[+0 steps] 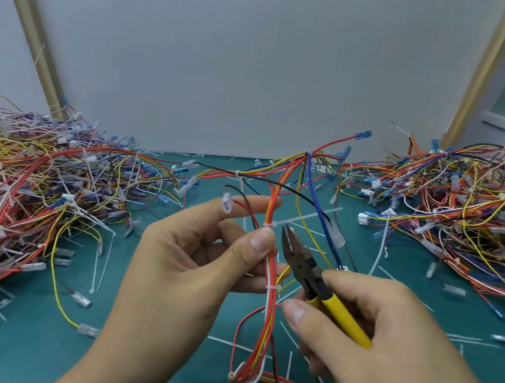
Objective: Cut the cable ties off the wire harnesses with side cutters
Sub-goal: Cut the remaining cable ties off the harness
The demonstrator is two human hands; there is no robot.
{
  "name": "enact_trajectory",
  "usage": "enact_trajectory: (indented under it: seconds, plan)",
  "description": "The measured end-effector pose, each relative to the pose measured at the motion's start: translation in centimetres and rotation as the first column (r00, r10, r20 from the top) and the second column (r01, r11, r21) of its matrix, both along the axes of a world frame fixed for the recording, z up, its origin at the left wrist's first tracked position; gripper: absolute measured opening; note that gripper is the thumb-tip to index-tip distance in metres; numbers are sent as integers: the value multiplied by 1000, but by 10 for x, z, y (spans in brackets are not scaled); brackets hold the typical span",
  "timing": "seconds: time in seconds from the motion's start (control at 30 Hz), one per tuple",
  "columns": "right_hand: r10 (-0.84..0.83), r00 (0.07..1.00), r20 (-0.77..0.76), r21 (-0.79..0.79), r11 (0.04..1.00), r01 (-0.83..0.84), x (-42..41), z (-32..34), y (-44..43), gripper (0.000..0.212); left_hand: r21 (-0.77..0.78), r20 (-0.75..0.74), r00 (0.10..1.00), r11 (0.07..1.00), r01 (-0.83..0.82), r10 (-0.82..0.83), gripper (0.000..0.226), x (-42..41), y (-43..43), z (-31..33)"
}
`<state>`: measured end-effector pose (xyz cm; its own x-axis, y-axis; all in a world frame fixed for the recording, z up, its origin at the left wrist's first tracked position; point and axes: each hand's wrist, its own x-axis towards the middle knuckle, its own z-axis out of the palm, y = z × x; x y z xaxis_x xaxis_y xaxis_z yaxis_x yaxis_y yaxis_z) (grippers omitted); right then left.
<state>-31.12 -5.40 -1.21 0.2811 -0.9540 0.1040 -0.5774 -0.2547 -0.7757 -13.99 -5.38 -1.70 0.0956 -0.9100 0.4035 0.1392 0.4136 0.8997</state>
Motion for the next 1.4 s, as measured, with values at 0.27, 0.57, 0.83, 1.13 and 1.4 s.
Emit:
enact_trajectory:
  seconds: [0.27, 0.57, 0.83, 1.13, 1.4]
  plan:
    - [-23, 996, -89, -49, 999, 19, -3, 3, 1, 61, 9, 10, 998, 998, 58, -58, 26, 3, -2, -3]
    - [4, 991, -131, -24, 1000, -8, -5, 6, 0, 61, 48, -9, 997, 996, 77, -77, 27, 6, -3, -5]
    - [10, 992, -129, -14, 1000, -12, -4, 6, -2, 61, 43, 3, 997, 996, 75, -76, 27, 7, -4, -5]
    - [6, 994, -112, -12, 1000, -7, -4, 7, 0, 61, 47, -32, 992, 991, 124, -122, 28, 5, -4, -7]
    - [-12, 989, -148, -46, 999, 6, -5, 6, -1, 63, 55, -41, 991, 990, 130, -128, 27, 4, -4, -6]
